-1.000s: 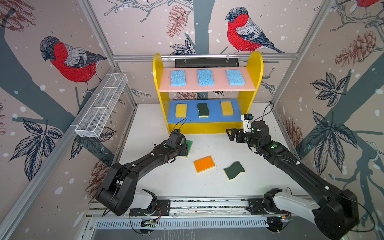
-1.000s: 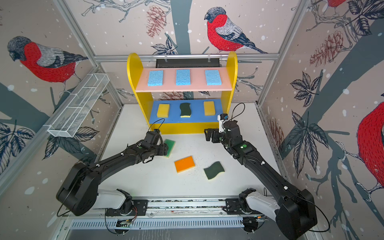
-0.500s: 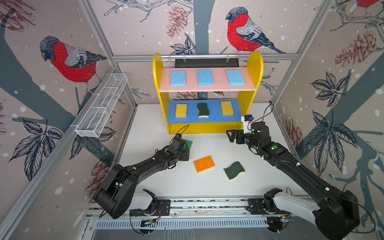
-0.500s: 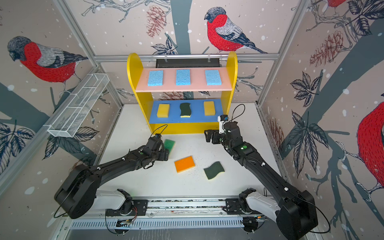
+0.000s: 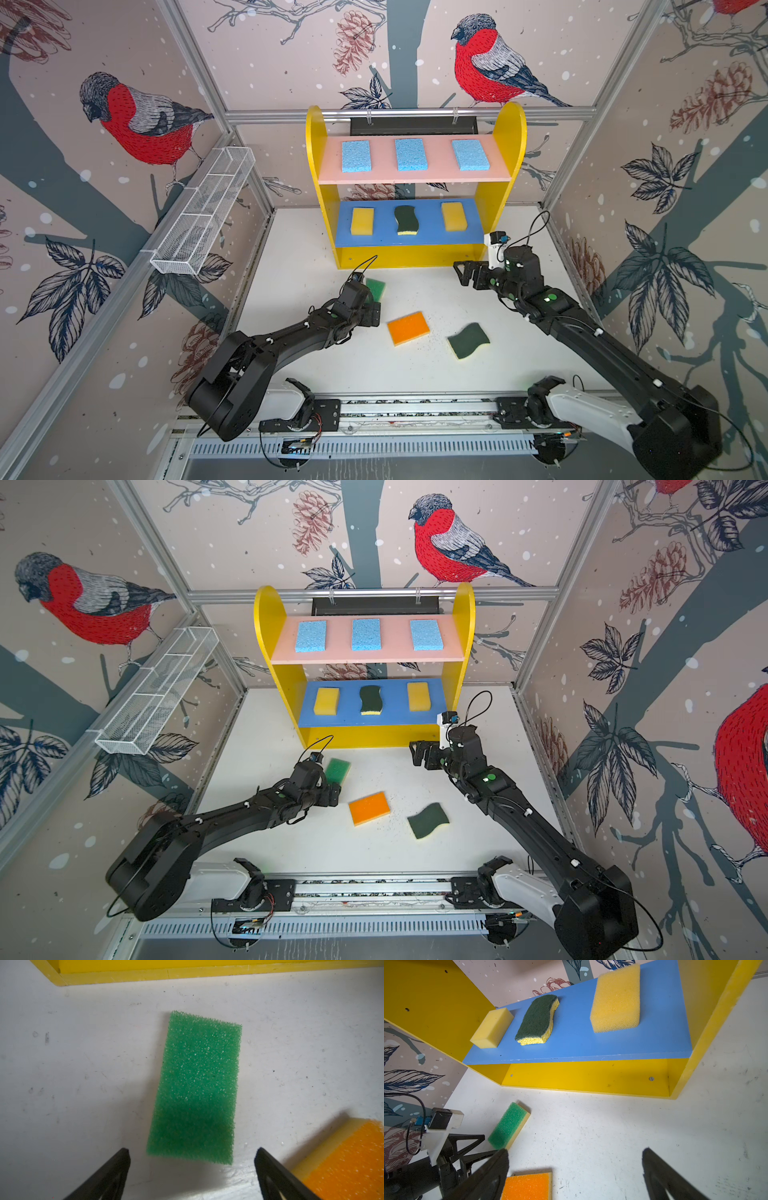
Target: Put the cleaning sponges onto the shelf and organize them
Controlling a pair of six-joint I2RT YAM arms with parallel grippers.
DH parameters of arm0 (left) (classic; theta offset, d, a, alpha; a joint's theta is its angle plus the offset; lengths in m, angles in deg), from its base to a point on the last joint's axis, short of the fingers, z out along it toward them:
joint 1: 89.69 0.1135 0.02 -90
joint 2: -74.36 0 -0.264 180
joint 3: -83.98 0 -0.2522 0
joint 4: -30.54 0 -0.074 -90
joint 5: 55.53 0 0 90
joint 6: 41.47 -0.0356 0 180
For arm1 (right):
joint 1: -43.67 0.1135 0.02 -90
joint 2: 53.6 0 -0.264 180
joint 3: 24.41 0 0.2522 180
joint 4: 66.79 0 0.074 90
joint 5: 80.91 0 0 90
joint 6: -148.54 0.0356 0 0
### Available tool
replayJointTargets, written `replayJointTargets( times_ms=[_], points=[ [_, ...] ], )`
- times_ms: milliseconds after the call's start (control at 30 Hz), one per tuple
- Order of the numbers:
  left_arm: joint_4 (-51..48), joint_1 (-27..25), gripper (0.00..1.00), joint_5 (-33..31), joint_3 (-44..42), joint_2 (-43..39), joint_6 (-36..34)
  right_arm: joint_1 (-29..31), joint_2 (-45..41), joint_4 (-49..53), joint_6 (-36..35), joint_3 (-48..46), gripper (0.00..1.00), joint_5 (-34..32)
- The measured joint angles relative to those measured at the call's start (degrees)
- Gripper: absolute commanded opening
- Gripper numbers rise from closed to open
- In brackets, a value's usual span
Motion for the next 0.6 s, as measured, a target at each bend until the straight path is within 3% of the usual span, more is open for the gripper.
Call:
replayJointTargets(
  times_ms=[333, 600],
  points=[
    [1.4, -0.39, 0.93, -0.57, 0.02, 3.74, 0.31, -0.02, -0.33, 0.0, 0.0, -0.35, 0.99, -0.07],
    [3.5, -2.75, 0.89, -4.5, 1.22, 7.04, 0.55, -0.02, -0.37, 0.02, 0.0, -1.38, 1.0, -0.26]
  ],
)
